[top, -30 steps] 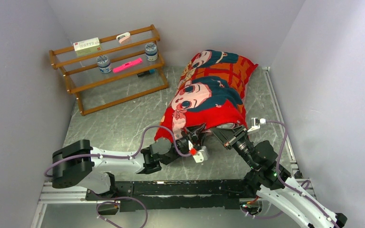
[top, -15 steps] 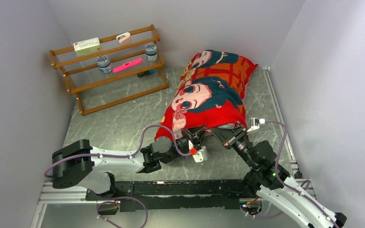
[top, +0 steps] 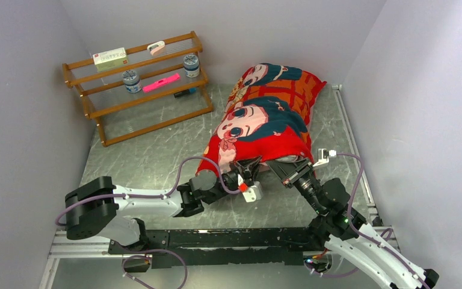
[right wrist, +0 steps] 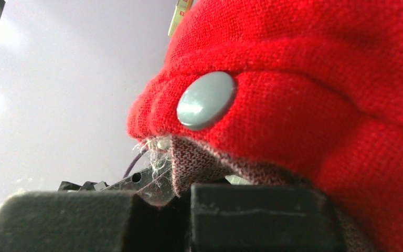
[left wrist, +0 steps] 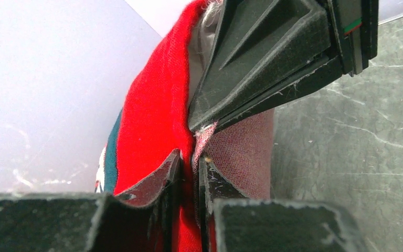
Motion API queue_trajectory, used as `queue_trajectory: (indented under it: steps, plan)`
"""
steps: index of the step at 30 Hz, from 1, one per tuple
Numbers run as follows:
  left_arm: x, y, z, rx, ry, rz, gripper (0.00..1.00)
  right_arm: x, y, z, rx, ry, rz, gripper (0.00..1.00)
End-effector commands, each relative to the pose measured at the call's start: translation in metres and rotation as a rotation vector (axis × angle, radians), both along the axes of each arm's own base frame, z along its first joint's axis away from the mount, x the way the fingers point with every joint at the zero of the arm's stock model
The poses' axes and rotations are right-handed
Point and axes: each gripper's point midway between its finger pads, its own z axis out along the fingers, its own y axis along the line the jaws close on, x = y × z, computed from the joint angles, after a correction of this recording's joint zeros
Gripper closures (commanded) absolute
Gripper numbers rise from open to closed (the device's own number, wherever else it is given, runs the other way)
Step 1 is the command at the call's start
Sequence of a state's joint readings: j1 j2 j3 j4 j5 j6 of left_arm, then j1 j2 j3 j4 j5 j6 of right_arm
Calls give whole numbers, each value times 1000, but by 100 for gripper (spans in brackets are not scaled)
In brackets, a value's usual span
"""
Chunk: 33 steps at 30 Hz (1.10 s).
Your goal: Put the pillow into the pillowcase
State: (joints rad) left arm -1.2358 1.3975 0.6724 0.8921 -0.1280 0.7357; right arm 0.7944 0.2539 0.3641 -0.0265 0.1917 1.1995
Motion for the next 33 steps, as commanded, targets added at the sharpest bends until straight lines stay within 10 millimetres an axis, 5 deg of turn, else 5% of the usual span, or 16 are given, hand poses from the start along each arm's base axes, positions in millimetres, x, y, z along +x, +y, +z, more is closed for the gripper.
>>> queue_trajectory:
  steps: [1, 18, 22, 33]
  plan:
    - [13, 9, 32, -76, 13, 40, 95, -10, -7, 69, 143, -174, 6, 100]
    - [13, 8, 21, 48, 75, 2, 95, -13, -14, 70, 138, -193, -6, 100]
    - [13, 4, 19, 97, 107, -7, 56, -13, -12, 69, 136, -194, 2, 100]
    - [15, 0, 19, 96, 57, -9, 50, -14, -10, 68, 147, -192, 10, 100]
